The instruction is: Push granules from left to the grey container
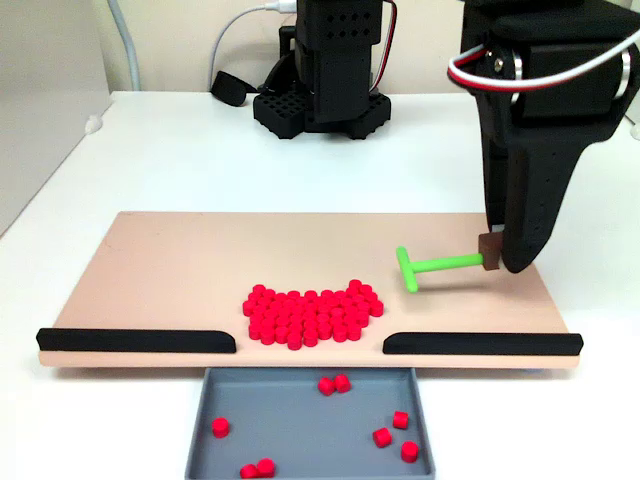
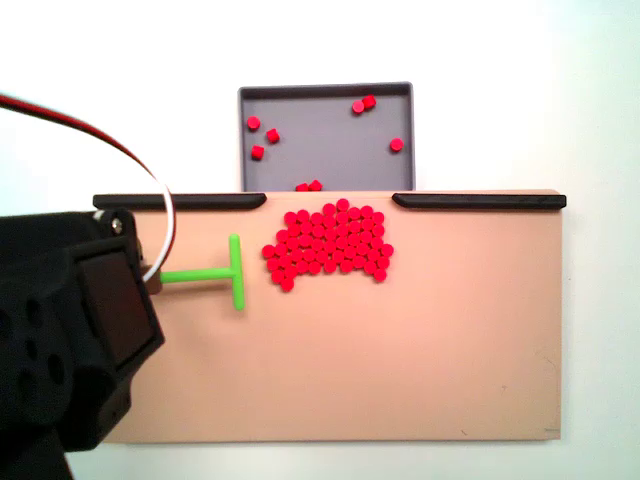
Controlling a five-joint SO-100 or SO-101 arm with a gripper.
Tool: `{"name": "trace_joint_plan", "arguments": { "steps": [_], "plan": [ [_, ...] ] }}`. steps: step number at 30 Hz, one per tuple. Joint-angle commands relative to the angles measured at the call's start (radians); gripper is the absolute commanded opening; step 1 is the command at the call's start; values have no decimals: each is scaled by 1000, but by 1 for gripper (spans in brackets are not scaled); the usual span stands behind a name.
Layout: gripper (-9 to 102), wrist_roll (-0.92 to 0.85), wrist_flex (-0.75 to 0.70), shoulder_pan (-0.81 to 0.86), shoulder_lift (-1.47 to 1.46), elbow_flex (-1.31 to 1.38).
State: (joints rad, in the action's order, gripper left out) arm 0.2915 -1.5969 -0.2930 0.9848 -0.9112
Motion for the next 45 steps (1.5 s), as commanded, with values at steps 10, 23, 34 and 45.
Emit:
{"name": "trace_joint_plan", "arguments": {
  "steps": [10,23,34,45],
  "plan": [
    [0,32,-48,14,-57,149],
    [0,8,-48,-2,-51,150],
    [0,6,-46,2,-118,219],
    [0,14,-46,3,-156,229]
  ]
}}
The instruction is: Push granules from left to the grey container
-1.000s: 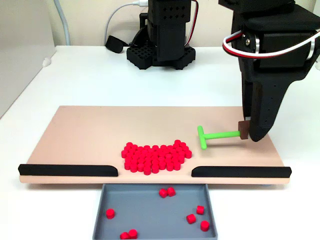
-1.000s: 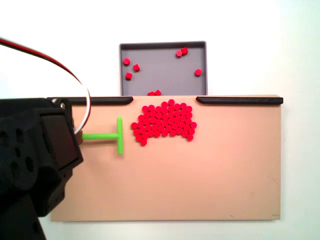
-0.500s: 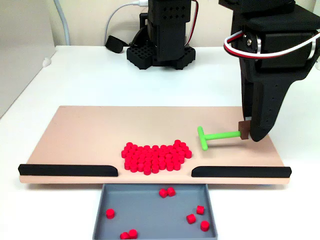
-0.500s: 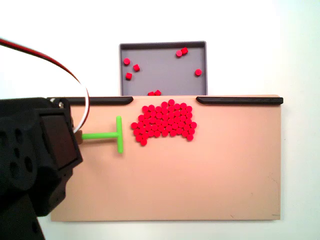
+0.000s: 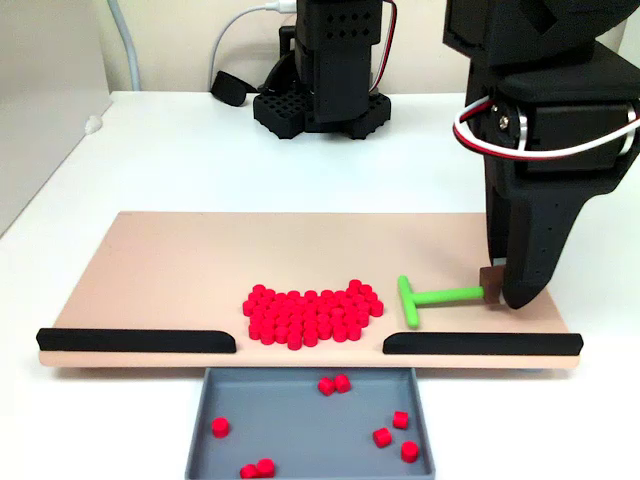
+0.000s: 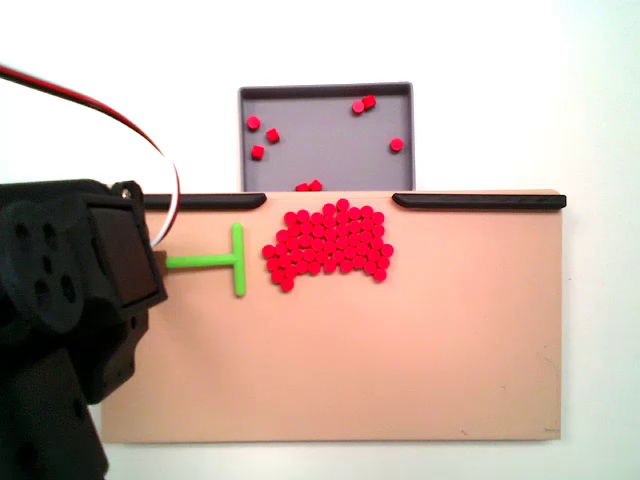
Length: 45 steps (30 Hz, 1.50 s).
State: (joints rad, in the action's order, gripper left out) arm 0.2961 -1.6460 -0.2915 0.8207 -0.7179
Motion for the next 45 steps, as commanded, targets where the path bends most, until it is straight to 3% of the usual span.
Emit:
{"name": "trace_joint_plan", "arguments": {
  "steps": [1,45],
  "plan": [
    [0,9,3,3,5,35],
    [0,3,3,64,-83,35]
  ]
}}
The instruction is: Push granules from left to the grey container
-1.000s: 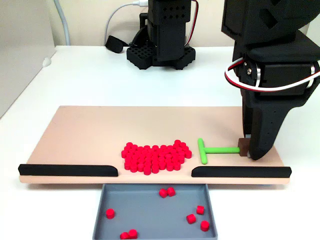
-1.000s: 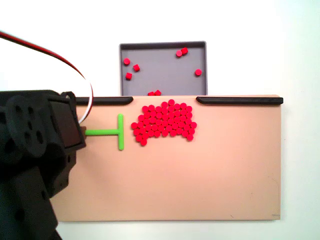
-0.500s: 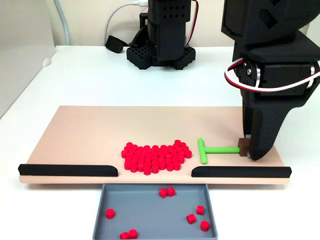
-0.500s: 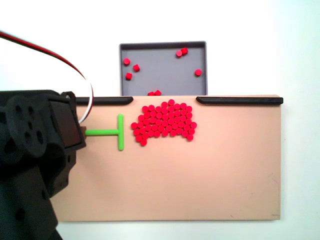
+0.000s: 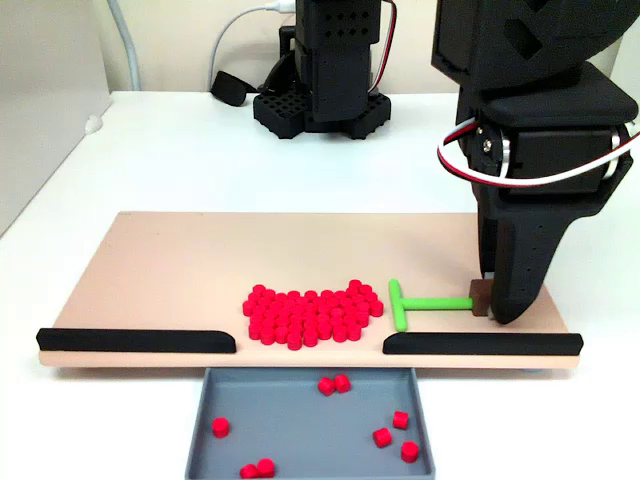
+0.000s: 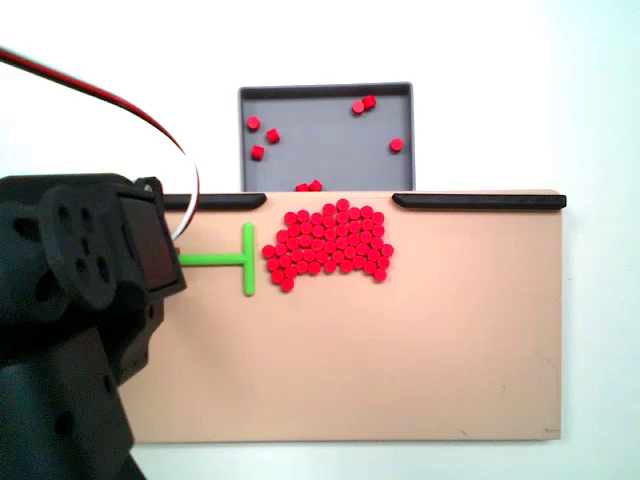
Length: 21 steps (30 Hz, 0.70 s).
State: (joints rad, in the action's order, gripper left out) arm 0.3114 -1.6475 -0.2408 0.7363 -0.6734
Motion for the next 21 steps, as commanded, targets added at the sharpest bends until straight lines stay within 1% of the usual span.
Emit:
{"name": "trace_joint_plan", "arguments": {
  "steps": [1,21],
  "plan": [
    [0,-14,5,15,2,-9],
    [0,-38,3,38,2,-25]
  ]
}}
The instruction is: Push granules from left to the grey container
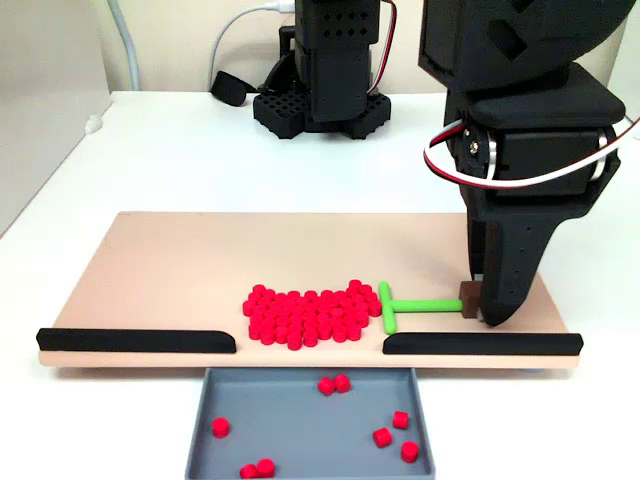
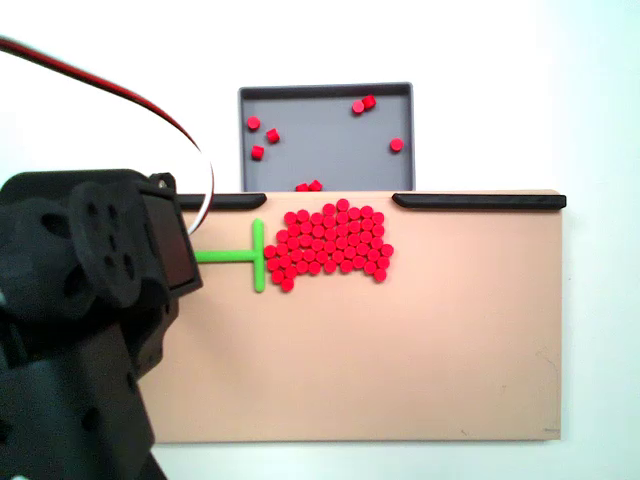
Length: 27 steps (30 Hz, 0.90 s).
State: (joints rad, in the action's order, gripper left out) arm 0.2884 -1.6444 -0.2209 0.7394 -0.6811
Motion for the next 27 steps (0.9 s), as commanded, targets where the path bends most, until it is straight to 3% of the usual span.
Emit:
{"name": "trace_joint_plan", "arguments": {
  "steps": [1,27],
  "plan": [
    [0,-18,0,20,-2,-17],
    [0,-89,0,40,-12,-18]
  ]
}}
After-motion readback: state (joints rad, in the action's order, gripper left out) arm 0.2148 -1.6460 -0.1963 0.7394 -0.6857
